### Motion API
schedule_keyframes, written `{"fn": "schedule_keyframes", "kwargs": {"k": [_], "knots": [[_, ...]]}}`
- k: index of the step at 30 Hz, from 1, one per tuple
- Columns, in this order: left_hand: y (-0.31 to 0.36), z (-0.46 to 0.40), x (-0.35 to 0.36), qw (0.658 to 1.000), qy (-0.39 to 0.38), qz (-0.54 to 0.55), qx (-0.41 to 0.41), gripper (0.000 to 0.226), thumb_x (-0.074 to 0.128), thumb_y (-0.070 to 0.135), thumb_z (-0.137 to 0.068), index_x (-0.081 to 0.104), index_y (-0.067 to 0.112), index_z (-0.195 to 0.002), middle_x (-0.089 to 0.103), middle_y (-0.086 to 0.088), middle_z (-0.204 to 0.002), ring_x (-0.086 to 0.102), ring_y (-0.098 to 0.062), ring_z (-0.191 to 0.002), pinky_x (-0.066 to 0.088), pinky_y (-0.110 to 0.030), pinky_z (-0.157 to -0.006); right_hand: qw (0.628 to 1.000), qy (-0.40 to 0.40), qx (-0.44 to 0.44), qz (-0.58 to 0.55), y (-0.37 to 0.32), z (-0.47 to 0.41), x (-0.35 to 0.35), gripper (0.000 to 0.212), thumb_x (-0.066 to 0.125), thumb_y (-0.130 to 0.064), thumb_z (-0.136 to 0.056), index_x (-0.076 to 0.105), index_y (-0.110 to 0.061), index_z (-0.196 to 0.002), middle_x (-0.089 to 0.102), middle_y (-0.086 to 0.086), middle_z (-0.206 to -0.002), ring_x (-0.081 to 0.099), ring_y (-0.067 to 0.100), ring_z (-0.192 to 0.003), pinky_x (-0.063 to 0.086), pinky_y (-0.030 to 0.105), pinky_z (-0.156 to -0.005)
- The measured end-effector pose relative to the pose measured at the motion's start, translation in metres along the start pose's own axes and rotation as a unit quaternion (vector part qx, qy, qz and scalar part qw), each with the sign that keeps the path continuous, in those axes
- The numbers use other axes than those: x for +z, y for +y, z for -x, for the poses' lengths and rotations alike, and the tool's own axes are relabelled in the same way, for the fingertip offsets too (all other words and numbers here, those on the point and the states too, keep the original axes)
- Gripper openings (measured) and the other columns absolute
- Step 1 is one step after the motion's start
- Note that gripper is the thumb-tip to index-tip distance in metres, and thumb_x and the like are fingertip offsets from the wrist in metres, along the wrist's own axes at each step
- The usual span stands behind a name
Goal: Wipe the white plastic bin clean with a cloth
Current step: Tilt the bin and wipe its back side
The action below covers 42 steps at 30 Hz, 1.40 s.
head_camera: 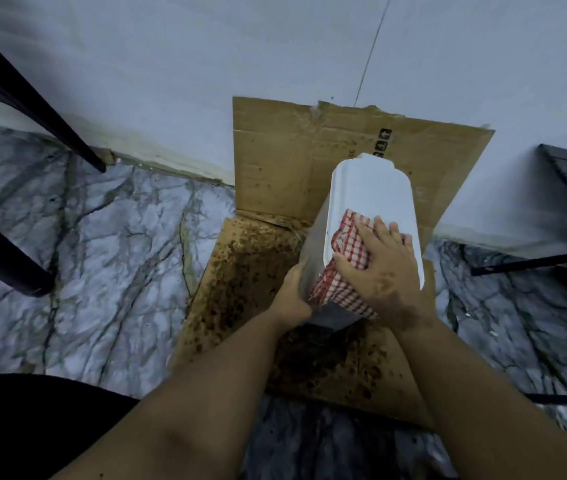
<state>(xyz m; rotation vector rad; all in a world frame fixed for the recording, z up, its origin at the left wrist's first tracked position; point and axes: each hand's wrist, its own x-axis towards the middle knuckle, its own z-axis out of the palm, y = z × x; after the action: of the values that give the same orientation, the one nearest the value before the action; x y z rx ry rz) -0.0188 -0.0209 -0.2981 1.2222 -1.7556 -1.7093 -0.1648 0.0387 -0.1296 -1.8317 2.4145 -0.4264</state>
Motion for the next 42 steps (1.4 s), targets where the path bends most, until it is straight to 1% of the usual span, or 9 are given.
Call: {"fn": "schedule_keyframes", "kwargs": {"k": [2, 5, 9, 13, 21, 27, 32, 36, 42], "knots": [[0.025, 0.009, 0.004, 0.999, 0.005, -0.013, 0.051, 0.123, 0.084, 0.064, -0.060, 0.014, 0.036, -0.158, 0.015, 0.005, -0.167, 0.019, -0.020, -0.154, 0.028, -0.048, -0.122, 1.000, 0.010, 0.010, -0.012, 0.009, 0.002, -0.005, 0.084, 0.044, -0.073, -0.084, 0.025, -0.032, -0.155, 0.018, 0.002, -0.165, 0.009, 0.026, -0.153, -0.001, 0.044, -0.125], [0.050, 0.009, 0.012, 0.993, 0.003, -0.053, 0.109, 0.121, 0.076, 0.073, -0.061, 0.017, 0.033, -0.158, 0.018, 0.004, -0.166, 0.017, -0.021, -0.154, 0.023, -0.050, -0.124, 0.999, 0.018, 0.027, -0.029, 0.031, 0.004, -0.012, 0.081, 0.051, -0.068, -0.087, 0.026, -0.032, -0.155, 0.019, 0.000, -0.164, 0.011, 0.024, -0.153, 0.002, 0.044, -0.125], [0.055, -0.004, 0.031, 0.987, -0.016, -0.117, 0.111, 0.115, 0.074, 0.076, -0.067, 0.015, 0.039, -0.158, 0.019, 0.008, -0.165, 0.019, -0.018, -0.152, 0.027, -0.052, -0.122, 0.995, 0.038, 0.047, -0.083, 0.066, 0.011, -0.021, 0.086, 0.049, -0.070, -0.080, 0.029, -0.031, -0.154, 0.024, -0.001, -0.163, 0.015, 0.022, -0.152, 0.003, 0.042, -0.124], [0.057, -0.010, 0.051, 0.987, -0.006, -0.112, 0.114, 0.112, 0.077, 0.072, -0.069, 0.013, 0.043, -0.157, 0.017, 0.014, -0.164, 0.020, -0.014, -0.151, 0.028, -0.048, -0.122, 0.984, 0.052, 0.067, -0.154, 0.097, 0.018, -0.028, 0.089, 0.048, -0.073, -0.075, 0.035, -0.031, -0.152, 0.028, -0.005, -0.161, 0.018, 0.017, -0.151, 0.008, 0.047, -0.125], [0.046, -0.018, 0.070, 0.980, 0.004, -0.162, 0.118, 0.104, 0.072, 0.073, -0.072, 0.011, 0.052, -0.154, 0.013, 0.010, -0.166, 0.016, -0.020, -0.153, 0.026, -0.055, -0.122, 0.975, 0.062, 0.068, -0.202, 0.120, 0.020, -0.027, 0.084, 0.054, -0.071, -0.075, 0.037, -0.036, -0.150, 0.031, -0.008, -0.160, 0.020, 0.013, -0.151, 0.009, 0.047, -0.125], [0.052, -0.022, 0.079, 0.966, 0.012, -0.221, 0.132, 0.101, 0.070, 0.071, -0.076, 0.007, 0.055, -0.153, 0.015, 0.008, -0.166, 0.021, -0.025, -0.150, 0.030, -0.054, -0.118, 0.965, 0.069, 0.077, -0.241, 0.139, 0.024, -0.030, 0.072, 0.071, -0.043, -0.087, 0.038, -0.030, -0.150, 0.031, -0.008, -0.159, 0.022, 0.012, -0.150, 0.015, 0.050, -0.124], [0.045, -0.023, 0.073, 0.966, 0.025, -0.219, 0.136, 0.100, 0.063, 0.075, -0.076, 0.004, 0.055, -0.154, 0.015, 0.006, -0.166, 0.021, -0.027, -0.151, 0.033, -0.057, -0.116, 0.975, 0.000, 0.081, -0.206, 0.120, 0.004, -0.039, 0.072, 0.062, -0.052, -0.089, 0.030, -0.039, -0.152, 0.020, -0.013, -0.163, 0.010, 0.010, -0.152, 0.007, 0.045, -0.125], [0.039, -0.027, 0.066, 0.968, 0.026, -0.208, 0.141, 0.102, 0.064, 0.081, -0.074, 0.005, 0.055, -0.154, 0.016, 0.008, -0.166, 0.018, -0.023, -0.153, 0.029, -0.058, -0.118, 0.979, -0.036, 0.082, -0.182, 0.099, -0.024, -0.046, 0.066, 0.055, -0.051, -0.094, 0.025, -0.045, -0.152, 0.016, -0.010, -0.165, 0.009, 0.016, -0.153, 0.005, 0.047, -0.125], [0.036, -0.029, 0.065, 0.966, 0.024, -0.212, 0.149, 0.101, 0.063, 0.080, -0.076, 0.004, 0.054, -0.155, 0.016, 0.010, -0.166, 0.018, -0.020, -0.153, 0.029, -0.057, -0.119, 0.980, -0.035, 0.094, -0.173, 0.091, -0.067, -0.044, 0.060, 0.051, -0.042, -0.097, 0.028, -0.040, -0.153, 0.016, -0.001, -0.165, 0.010, 0.024, -0.153, 0.007, 0.050, -0.124]]}}
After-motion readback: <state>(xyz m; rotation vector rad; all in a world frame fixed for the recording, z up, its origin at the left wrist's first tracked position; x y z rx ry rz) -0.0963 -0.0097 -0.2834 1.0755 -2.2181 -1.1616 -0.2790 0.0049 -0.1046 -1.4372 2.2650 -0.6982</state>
